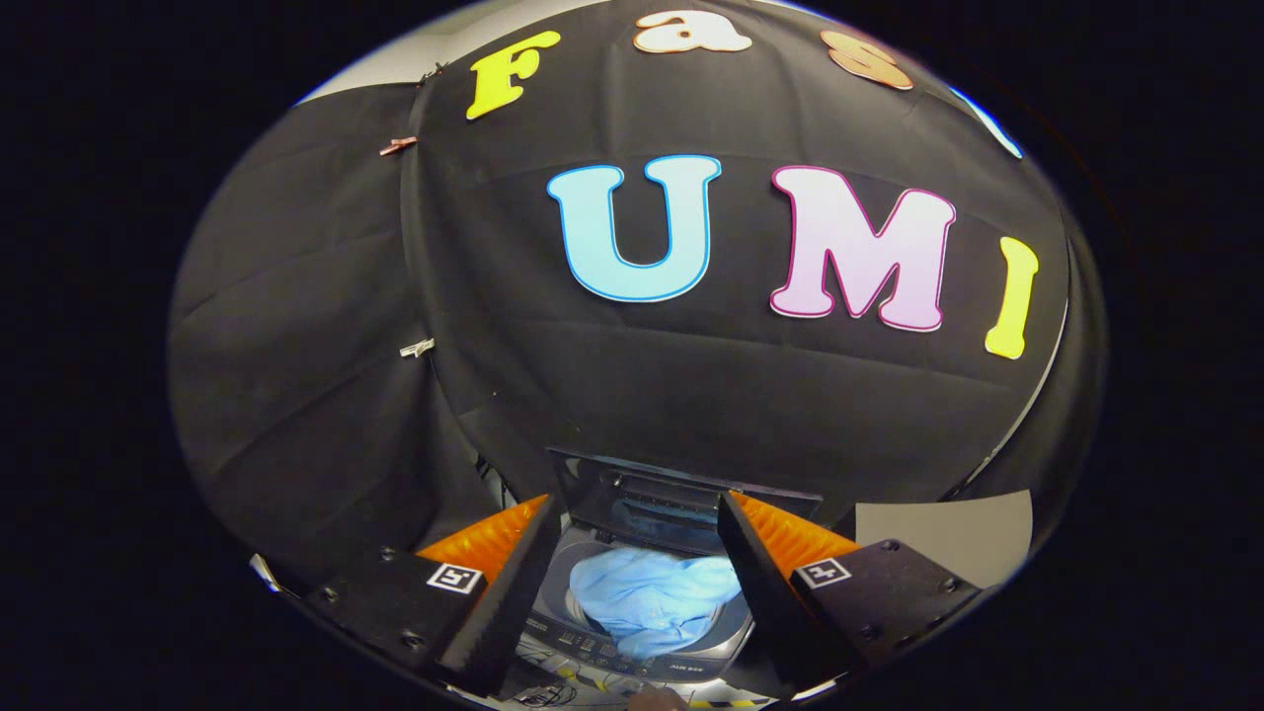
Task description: Put the clothes into the washing machine and then close the washing machine lid.
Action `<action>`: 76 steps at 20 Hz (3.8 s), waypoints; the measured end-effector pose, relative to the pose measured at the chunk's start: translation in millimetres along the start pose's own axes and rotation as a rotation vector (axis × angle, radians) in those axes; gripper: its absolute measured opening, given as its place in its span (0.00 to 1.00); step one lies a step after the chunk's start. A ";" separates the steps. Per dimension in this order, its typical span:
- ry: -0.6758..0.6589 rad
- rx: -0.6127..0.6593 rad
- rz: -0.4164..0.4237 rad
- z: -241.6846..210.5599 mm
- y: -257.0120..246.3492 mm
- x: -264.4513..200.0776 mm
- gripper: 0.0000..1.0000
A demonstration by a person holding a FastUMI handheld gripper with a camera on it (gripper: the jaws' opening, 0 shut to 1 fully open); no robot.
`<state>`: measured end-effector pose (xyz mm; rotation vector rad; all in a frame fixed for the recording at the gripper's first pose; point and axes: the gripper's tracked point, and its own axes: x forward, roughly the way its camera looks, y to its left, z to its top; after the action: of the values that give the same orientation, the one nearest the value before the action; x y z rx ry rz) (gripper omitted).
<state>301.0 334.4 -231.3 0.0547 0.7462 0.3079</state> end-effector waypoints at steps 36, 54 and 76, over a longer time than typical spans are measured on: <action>0.162 0.070 -0.110 -48.1 -73.1 221.8 1.00; 0.198 0.112 -0.115 -88.8 -56.3 186.4 1.00; 0.314 0.122 -0.046 -192.2 -17.9 92.9 0.98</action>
<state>240.1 333.2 -436.7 0.1060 1.0759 0.2291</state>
